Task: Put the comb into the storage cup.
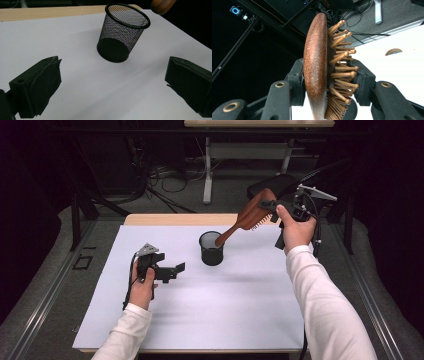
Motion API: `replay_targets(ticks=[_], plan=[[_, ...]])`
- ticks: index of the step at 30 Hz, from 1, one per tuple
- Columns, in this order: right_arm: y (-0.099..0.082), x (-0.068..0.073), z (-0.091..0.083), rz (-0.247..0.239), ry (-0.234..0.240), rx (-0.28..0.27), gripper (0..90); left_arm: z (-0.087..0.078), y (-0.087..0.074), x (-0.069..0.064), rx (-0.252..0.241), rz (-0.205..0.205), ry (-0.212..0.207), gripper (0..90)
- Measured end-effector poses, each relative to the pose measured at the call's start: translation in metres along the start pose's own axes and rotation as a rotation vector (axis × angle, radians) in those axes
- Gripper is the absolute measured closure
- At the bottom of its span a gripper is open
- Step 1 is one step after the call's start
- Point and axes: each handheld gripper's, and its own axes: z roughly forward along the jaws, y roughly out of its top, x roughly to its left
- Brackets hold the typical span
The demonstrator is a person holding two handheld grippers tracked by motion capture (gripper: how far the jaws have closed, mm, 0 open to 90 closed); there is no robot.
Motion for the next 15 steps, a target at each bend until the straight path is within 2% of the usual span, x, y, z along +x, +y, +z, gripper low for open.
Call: replay_targets(ticks=[9, 15], plan=[[-0.006, 0.001, 0.011, -0.013, -0.034, -0.018, 51.5, 0.0, 0.0, 0.0, 0.004, -0.001, 0.002, 0.5], [-0.01, 0.0, 0.016, -0.016, -0.035, -0.031, 51.5, 0.001, -0.001, 0.001, 0.003, -0.004, 0.002, 0.5]])
